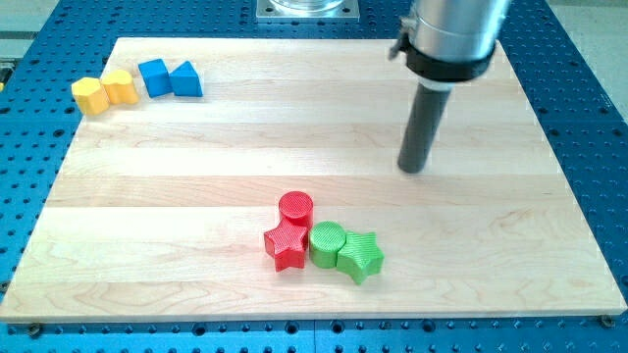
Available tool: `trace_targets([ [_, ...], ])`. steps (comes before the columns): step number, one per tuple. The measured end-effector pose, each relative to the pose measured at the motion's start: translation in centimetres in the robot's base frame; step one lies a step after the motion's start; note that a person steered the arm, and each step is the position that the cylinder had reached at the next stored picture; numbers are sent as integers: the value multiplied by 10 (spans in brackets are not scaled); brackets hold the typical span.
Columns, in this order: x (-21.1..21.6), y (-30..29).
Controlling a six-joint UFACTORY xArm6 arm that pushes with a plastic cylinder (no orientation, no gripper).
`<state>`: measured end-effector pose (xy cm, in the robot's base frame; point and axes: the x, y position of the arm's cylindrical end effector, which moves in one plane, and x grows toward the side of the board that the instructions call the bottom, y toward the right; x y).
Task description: Move your arm to the left of the board
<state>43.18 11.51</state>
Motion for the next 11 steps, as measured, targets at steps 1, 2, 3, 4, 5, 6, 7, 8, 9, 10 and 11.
trace_targets([
  [1, -1, -5],
  [2, -1, -5],
  [3, -1, -5],
  [4, 0, -28],
  [5, 0, -75],
  [6, 0, -135],
  [7, 2, -229],
  [8, 9, -305],
  [9, 14, -372],
  [10, 9, -416],
  [11, 3, -420],
])
